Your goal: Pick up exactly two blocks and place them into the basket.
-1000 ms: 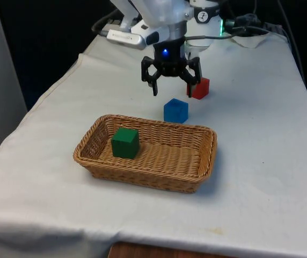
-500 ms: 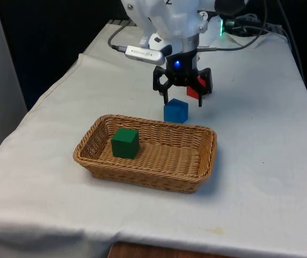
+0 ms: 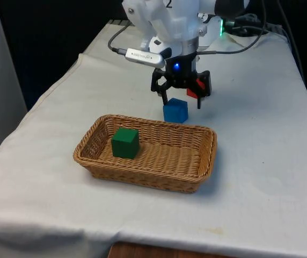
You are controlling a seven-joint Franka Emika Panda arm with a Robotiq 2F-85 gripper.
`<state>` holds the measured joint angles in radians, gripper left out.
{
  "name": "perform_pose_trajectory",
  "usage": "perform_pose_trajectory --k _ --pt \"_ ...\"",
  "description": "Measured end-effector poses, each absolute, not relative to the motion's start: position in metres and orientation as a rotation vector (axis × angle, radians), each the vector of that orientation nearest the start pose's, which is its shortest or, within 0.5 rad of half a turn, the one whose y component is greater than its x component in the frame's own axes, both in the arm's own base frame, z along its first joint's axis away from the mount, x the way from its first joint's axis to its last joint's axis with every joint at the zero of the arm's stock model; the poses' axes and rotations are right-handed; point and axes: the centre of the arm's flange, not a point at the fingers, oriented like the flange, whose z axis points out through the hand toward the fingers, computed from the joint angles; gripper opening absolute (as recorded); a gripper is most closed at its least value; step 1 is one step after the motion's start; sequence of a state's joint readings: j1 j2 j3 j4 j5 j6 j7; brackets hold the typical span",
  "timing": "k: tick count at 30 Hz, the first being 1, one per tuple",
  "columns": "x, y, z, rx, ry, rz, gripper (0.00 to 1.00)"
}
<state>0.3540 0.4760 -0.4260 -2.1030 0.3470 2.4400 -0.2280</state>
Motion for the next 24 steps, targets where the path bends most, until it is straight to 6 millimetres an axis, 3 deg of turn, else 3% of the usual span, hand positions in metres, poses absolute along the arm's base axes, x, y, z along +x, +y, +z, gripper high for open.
perform_pose_trajectory --k 11,24 --pt "0.565 -0.042 0.233 -3.095 0.129 0.104 1.0" --pt "0.57 -0.048 0.204 -3.138 0.113 0.132 1.0"
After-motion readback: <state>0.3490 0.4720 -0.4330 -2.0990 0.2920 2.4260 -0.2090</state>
